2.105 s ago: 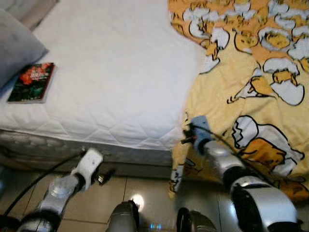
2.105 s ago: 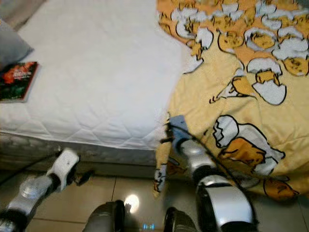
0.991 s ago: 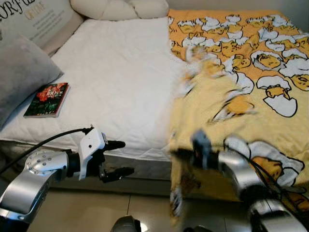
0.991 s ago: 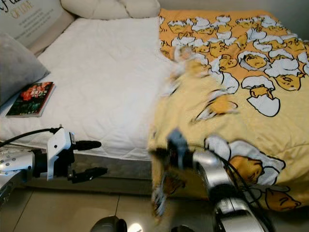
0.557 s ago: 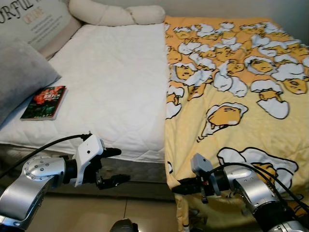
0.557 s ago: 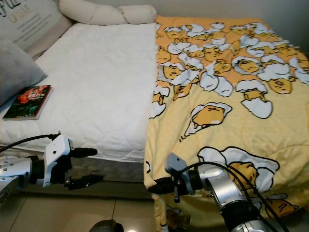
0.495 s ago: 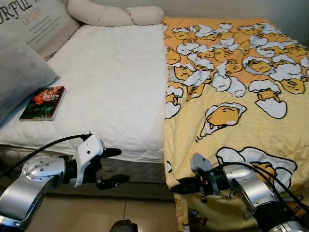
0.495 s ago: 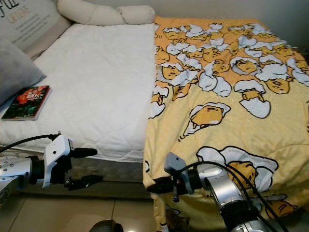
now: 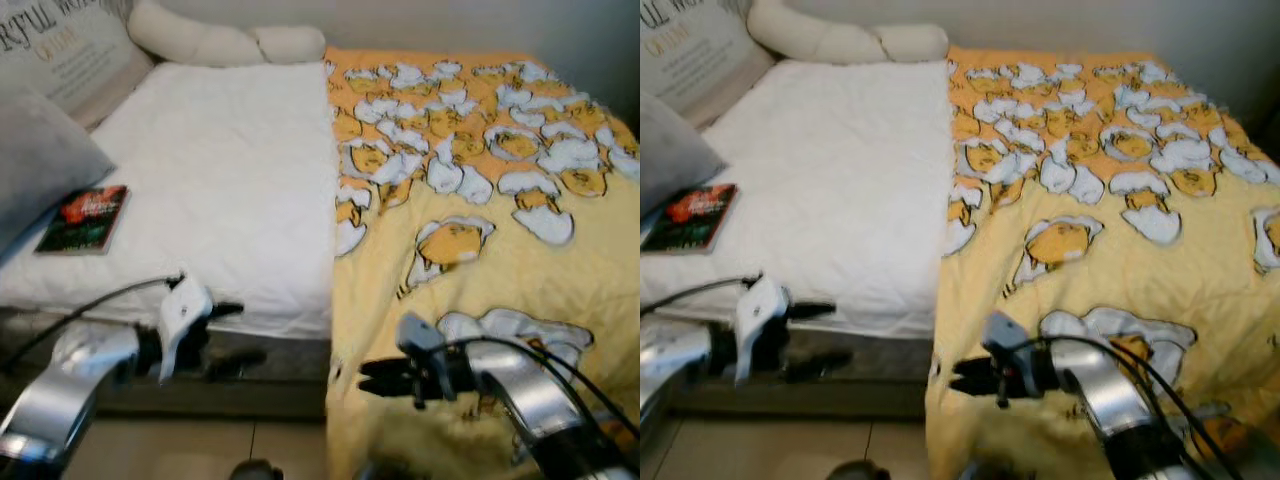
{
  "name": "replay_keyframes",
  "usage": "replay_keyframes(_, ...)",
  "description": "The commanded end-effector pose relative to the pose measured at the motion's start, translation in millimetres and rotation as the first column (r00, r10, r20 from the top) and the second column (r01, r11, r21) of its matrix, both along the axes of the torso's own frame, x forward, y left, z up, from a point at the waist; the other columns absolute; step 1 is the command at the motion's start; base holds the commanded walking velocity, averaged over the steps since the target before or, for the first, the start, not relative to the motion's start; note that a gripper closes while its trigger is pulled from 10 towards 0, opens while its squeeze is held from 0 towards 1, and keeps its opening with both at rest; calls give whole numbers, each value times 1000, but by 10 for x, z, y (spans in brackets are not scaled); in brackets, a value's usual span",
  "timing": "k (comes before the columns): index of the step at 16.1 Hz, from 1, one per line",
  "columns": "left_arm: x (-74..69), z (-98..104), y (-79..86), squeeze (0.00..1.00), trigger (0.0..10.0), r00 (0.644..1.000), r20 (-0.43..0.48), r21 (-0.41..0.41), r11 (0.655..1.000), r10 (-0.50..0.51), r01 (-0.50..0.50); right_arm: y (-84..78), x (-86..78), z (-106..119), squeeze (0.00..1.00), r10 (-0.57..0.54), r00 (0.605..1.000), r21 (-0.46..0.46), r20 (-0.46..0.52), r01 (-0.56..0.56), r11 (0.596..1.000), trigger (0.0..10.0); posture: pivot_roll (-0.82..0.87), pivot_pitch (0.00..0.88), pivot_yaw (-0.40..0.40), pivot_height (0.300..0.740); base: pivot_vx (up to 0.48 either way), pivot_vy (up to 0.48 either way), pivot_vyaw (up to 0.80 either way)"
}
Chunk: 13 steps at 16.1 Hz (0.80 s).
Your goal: Clean up the room
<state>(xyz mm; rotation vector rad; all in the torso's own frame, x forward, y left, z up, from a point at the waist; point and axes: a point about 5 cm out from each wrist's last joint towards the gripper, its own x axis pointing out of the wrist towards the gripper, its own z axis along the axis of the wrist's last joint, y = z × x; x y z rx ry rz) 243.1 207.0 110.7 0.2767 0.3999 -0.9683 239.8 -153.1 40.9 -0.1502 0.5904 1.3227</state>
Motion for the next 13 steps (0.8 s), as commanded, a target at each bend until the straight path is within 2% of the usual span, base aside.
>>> replay_keyframes(1,7,-86,40,0,10000,998,-3,-2,998,64,-64,-81,72,137,0,-61,996,17,57,60,998,10000,77,0,48,740,0,0,0)
replay_keyframes(3,94,-147,35,0,10000,979,44,-47,979,201,-198,-189,125,247,0,-220,970,84,106,211,974,10000,68,0,38,740,0,0,0)
replay_keyframes(4,184,-159,20,0,10000,943,100,-74,947,318,-312,-250,197,253,0,-364,921,108,136,351,930,10000,63,0,35,740,0,0,0)
replay_keyframes(5,234,-168,3,0,10000,915,120,-95,922,384,-374,-285,243,241,0,-454,878,114,152,440,890,10000,59,0,32,740,0,0,0)
replay_keyframes(6,277,-184,-77,0,10000,874,149,-140,885,462,-443,-340,341,217,0,-654,738,155,164,636,756,10000,56,0,28,740,0,0,0)
replay_keyframes(7,284,-185,-101,0,10000,865,160,-149,878,475,-455,-356,359,210,0,-695,701,162,160,676,719,10000,55,0,21,740,0,0,0)
replay_keyframes(8,302,-229,-196,0,10000,821,169,-173,837,545,-520,-408,391,177,0,-838,517,204,172,814,544,10000,50,0,16,740,0,0,0)
replay_keyframes(9,303,-244,-219,0,10000,805,171,-181,821,568,-541,-407,383,164,0,-867,466,211,177,842,496,10000,41,0,19,740,0,0,0)
replay_keyframes(10,298,-293,-259,0,10000,776,181,-179,796,604,-578,-403,370,156,0,-911,366,221,190,888,403,10000,29,0,13,740,0,-304,0)
replay_keyframes(12,277,-349,-273,0,10000,771,207,-133,798,602,-587,-411,357,166,0,-922,285,219,261,913,344,10000,25,0,8,740,0,-319,0)
replay_keyframes(13,292,-349,-284,0,10000,745,217,-144,776,631,-614,-421,336,150,0,-949,184,223,256,944,243,10000,24,0,5,740,0,-330,0)
